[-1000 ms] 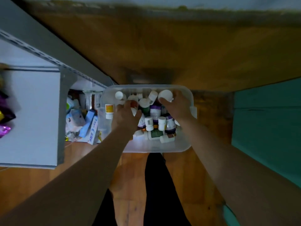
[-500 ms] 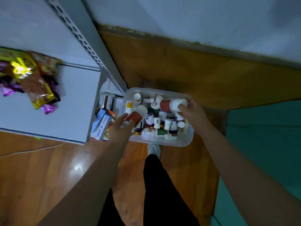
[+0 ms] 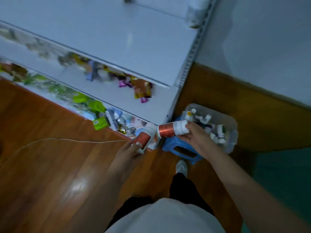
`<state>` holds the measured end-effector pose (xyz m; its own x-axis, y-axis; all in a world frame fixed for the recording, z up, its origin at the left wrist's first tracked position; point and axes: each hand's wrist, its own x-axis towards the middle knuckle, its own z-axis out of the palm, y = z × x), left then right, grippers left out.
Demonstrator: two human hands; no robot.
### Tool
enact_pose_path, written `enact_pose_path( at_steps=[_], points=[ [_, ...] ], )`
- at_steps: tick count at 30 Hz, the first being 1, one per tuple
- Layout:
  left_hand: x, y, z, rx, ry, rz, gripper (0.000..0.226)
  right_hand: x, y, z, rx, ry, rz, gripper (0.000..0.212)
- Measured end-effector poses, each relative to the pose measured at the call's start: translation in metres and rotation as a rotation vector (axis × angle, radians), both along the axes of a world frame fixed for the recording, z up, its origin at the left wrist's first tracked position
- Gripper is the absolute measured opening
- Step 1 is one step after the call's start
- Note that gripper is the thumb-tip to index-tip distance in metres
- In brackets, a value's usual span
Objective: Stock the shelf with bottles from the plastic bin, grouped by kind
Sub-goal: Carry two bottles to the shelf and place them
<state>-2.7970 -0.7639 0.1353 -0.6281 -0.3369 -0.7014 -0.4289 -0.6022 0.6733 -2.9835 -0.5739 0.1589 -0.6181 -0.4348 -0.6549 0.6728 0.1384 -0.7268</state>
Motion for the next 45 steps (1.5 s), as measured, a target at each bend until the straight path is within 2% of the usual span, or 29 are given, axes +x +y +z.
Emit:
enact_pose_path(
  at_steps=[6,9,12,17,20,23,28,30,32,36,40,45],
  points=[
    [0.131,-0.075,0.049,0.054,0.077,0.248,0.067,0.109,-0.129,0.032,-0.083,-0.043,0.063,0.024],
    [0.18,-0.11,0.085,0.033,0.149,0.346,0.067,0.142,-0.199,0.063,-0.152,0.017,0.134,0.028],
    [0.215,-0.148,0.122,-0.081,0.209,0.376,0.068,0.164,-0.27,0.102,-0.25,0.126,0.234,0.035],
    [0.252,-0.222,0.171,-0.225,0.315,0.403,0.055,0.194,-0.392,0.167,-0.351,0.232,0.331,0.036],
    [0.264,-0.271,0.187,-0.261,0.352,0.434,0.054,0.211,-0.461,0.192,-0.356,0.218,0.409,0.061],
    [0.265,-0.327,0.198,-0.282,0.363,0.464,0.054,0.221,-0.526,0.202,-0.425,0.17,0.478,0.063],
    [0.257,-0.433,0.221,-0.311,0.317,0.561,0.022,0.237,-0.64,0.211,-0.437,0.178,0.529,0.066],
    [0.259,-0.473,0.231,-0.337,0.29,0.561,0.016,0.245,-0.683,0.216,-0.43,0.199,0.546,0.065],
    [0.264,-0.513,0.243,-0.377,0.276,0.549,0.019,0.252,-0.726,0.224,-0.44,0.218,0.558,0.063],
    [0.272,-0.588,0.247,-0.436,0.269,0.571,0.041,0.254,-0.802,0.239,-0.439,0.305,0.602,0.06],
    [0.266,-0.652,0.233,-0.423,0.276,0.596,0.037,0.243,-0.858,0.245,-0.414,0.373,0.578,0.054],
    [0.245,-0.739,0.217,-0.404,0.298,0.533,0.045,0.223,-0.915,0.241,-0.388,0.406,0.474,0.05]
  ],
)
